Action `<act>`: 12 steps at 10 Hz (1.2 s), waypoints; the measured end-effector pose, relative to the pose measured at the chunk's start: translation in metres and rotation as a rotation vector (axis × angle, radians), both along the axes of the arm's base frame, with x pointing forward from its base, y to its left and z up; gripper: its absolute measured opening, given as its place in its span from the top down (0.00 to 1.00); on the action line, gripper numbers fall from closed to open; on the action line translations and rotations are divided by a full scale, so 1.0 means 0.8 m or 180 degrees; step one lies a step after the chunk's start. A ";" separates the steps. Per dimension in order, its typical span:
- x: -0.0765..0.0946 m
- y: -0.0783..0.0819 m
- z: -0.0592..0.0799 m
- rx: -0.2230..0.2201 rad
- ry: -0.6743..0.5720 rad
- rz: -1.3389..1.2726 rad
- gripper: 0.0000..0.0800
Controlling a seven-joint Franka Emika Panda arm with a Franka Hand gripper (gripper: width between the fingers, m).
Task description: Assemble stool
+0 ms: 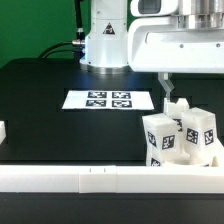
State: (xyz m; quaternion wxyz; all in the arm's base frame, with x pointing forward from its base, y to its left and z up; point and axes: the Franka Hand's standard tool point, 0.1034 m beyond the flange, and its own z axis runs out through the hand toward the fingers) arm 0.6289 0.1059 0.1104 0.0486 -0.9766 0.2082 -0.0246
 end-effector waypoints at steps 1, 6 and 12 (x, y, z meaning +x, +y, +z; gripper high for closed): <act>0.001 0.007 -0.003 -0.0321 -0.0070 0.0864 0.19; -0.001 0.011 -0.006 -0.0520 -0.0019 0.2523 0.19; -0.005 0.028 -0.044 -0.0537 -0.0052 0.2348 0.19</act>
Offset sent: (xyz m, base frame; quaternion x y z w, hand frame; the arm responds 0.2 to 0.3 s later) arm 0.0000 0.0000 0.0000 0.0000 0.0000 -0.2571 0.9664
